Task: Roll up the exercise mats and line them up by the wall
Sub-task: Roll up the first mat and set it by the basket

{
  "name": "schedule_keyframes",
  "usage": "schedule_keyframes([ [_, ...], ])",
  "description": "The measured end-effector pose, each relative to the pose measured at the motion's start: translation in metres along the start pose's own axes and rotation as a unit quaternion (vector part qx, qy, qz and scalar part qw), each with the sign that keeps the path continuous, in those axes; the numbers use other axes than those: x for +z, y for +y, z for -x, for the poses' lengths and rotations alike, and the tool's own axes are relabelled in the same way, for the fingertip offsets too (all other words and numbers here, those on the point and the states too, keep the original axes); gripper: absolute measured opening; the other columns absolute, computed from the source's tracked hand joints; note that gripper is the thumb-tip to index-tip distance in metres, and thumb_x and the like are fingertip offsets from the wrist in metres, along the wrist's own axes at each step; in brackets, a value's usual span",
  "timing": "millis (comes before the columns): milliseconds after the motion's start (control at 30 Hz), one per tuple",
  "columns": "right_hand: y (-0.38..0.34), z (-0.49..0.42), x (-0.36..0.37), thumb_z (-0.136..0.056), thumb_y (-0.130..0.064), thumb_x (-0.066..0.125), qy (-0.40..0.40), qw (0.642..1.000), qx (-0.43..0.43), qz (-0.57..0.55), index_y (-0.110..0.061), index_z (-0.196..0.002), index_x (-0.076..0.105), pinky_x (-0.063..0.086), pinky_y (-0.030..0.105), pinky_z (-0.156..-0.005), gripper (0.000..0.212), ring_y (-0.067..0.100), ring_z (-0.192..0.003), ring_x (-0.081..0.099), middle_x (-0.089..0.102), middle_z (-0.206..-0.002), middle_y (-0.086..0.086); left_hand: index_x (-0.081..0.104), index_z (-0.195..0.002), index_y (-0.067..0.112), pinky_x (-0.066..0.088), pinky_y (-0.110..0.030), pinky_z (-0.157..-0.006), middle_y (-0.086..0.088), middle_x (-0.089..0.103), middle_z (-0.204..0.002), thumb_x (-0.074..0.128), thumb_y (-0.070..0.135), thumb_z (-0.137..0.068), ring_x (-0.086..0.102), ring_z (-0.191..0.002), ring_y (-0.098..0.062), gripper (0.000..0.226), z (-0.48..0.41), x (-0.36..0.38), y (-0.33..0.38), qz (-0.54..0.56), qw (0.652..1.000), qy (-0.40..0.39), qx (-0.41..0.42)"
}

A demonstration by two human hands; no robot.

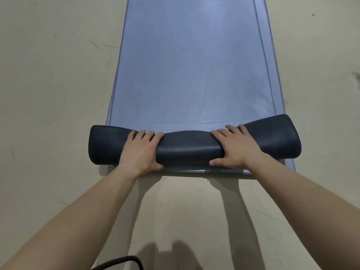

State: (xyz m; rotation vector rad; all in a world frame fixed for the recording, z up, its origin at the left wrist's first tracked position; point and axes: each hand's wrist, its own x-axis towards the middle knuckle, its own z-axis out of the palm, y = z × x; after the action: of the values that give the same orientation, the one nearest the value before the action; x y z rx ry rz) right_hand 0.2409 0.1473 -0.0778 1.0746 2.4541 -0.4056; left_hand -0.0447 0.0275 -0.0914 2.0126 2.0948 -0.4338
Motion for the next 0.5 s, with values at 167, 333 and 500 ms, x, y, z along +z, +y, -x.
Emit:
schedule_keyframes([
  [167, -0.017, 0.013, 0.029, -0.068, -0.075, 0.066, 0.009, 0.999, 0.023, 0.025, -0.025, -0.151, 0.032, 0.02, 0.053, -0.122, 0.103, 0.025, -0.137, 0.043, 0.048, -0.147, -0.001, 0.038, -0.144, 0.034, 0.037, -0.047, -0.111, -0.003, 0.04, -0.149, 0.074, 0.057, -0.074, 0.043, -0.131, -0.029, 0.081, 0.008, 0.018, 0.01, 0.036, 0.999, -0.029, -0.003],
  [333, -0.019, 0.006, 0.018, -0.073, -0.066, 0.069, 0.011, 0.999, 0.044, 0.011, -0.033, -0.136, 0.047, 0.048, 0.039, -0.085, 0.075, 0.024, -0.1, 0.061, 0.053, -0.128, -0.002, 0.043, -0.139, 0.041, 0.05, -0.036, -0.082, 0.006, 0.049, -0.131, 0.072, 0.058, -0.076, 0.05, -0.11, -0.022, 0.072, 0.007, 0.011, 0.005, 0.074, 0.995, -0.062, -0.01],
  [500, -0.013, 0.022, -0.007, -0.063, -0.063, 0.072, -0.117, 0.991, 0.039, -0.054, -0.035, -0.099, 0.061, 0.044, 0.032, -0.067, 0.047, 0.017, -0.083, 0.06, 0.06, -0.094, -0.012, 0.055, -0.124, 0.041, 0.052, -0.035, -0.084, 0.012, 0.061, -0.111, 0.081, 0.061, -0.066, 0.058, -0.097, -0.017, 0.066, 0.003, -0.016, 0.004, 0.14, 0.964, -0.223, 0.028],
])
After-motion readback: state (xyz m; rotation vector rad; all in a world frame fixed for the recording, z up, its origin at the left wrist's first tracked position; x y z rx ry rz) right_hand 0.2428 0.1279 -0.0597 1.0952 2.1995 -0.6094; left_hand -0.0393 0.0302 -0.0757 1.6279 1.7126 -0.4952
